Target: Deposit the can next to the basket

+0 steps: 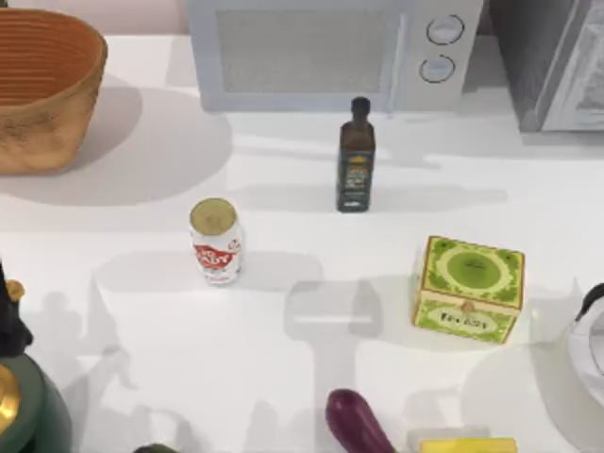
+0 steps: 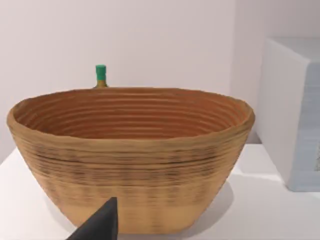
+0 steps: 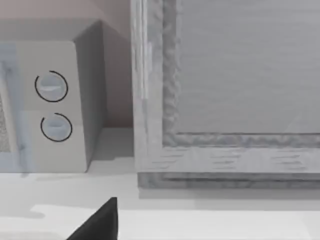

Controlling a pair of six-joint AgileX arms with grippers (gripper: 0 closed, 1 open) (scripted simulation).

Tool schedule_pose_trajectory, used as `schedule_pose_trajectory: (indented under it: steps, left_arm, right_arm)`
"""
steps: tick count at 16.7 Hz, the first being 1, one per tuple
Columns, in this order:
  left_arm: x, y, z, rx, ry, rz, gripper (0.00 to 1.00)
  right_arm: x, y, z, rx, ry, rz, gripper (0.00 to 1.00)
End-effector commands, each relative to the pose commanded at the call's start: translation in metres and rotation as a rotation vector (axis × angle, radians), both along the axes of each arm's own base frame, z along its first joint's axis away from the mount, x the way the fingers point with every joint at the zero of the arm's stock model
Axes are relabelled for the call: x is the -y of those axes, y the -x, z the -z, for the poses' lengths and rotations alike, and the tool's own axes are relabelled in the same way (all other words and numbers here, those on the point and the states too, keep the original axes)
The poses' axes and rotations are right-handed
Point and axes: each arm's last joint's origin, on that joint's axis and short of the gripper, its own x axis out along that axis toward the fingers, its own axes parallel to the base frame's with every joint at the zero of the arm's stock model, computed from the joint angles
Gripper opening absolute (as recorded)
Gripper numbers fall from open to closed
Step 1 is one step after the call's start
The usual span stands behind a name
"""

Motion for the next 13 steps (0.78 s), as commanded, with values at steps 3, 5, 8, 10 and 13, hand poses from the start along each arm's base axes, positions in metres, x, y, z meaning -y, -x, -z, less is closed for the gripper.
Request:
schedule_pose_trajectory:
  steps: [3,5,8,10,13]
  left_arm:
    - [0.000,0.002,-0.010,0.024,-0.004,0.001,1.00]
    - [0.001,0.002,-0.020,-0.009,-0.023,0.015,1.00]
    - [0.005,-0.002,-0.050,-0.107,-0.078,0.059,1.00]
    - [0.009,-0.011,-0.077,-0.203,-0.127,0.105,1.00]
    - [0.019,-0.041,-0.114,-0.398,-0.212,0.195,1.00]
  right_arm:
    - [0.000,0.000,0.000,0.000,0.000,0.000,1.00]
    - [0.000,0.000,0.000,0.000,0.000,0.000,1.00]
    - [0.000,0.000,0.000,0.000,0.000,0.000,1.00]
    - [0.000,0.000,0.000,0.000,0.000,0.000,1.00]
    - [0.000,0.000,0.000,0.000,0.000,0.000,1.00]
